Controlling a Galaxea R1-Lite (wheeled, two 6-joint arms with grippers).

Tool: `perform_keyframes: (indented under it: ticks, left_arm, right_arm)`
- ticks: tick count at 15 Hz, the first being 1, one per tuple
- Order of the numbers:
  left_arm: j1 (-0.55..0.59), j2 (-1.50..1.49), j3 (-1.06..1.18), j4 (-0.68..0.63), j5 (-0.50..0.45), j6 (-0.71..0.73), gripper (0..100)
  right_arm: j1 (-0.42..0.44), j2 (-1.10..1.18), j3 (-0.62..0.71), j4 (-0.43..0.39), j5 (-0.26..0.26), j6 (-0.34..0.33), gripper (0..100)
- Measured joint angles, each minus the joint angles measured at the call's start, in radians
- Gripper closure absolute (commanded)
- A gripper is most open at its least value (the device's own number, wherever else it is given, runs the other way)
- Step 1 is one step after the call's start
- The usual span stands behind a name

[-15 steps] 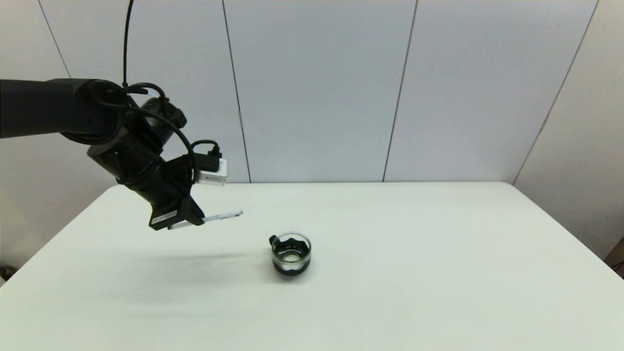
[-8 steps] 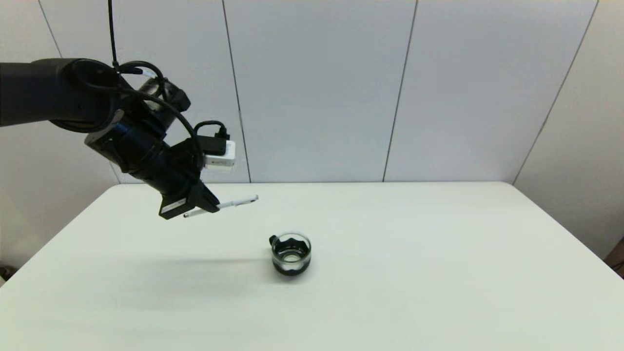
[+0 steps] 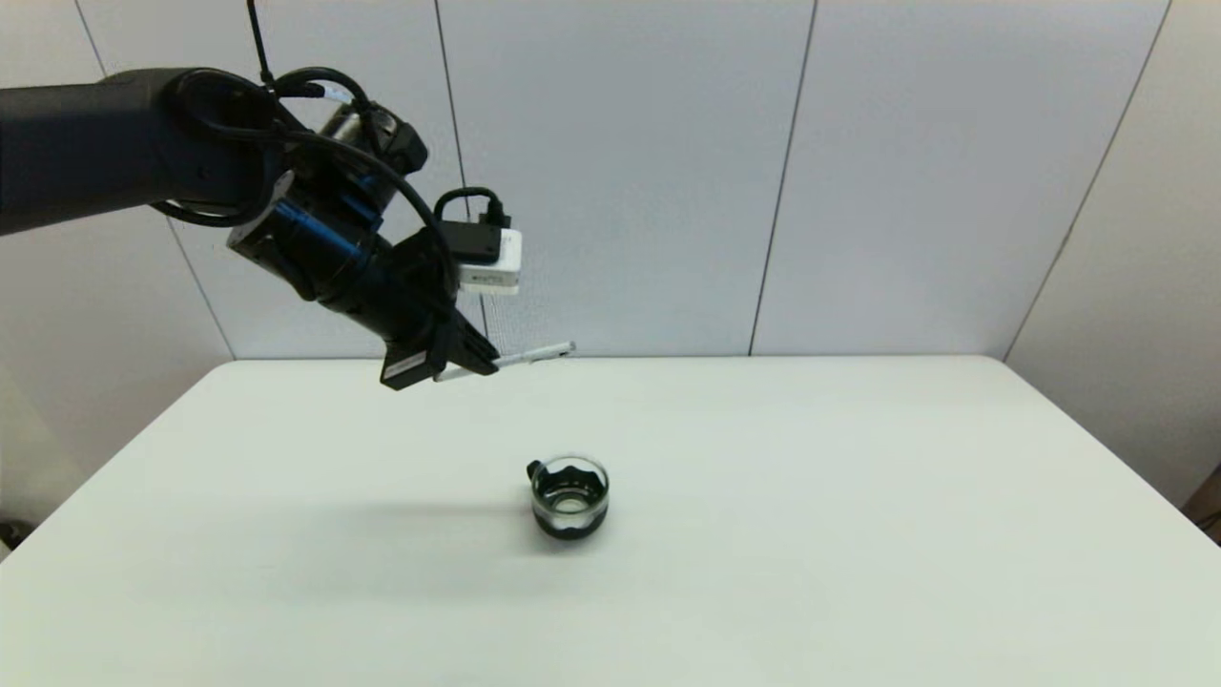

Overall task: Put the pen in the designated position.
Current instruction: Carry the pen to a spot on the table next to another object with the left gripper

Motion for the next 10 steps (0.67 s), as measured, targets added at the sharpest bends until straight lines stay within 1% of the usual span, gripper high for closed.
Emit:
perform_keyframes:
  ticks: [4,10]
  left_arm:
    - [-0.069,0.041,-0.013,-0.06,-0.021,0.014,100]
    - [-0.143,0.077,-0.021,-0.074,-0.024,0.156,100]
  right_arm:
    - [0.0,0.0,0.0,0.0,0.0,0.0,0]
    - [0.0,0.0,0.0,0.0,0.0,0.0,0]
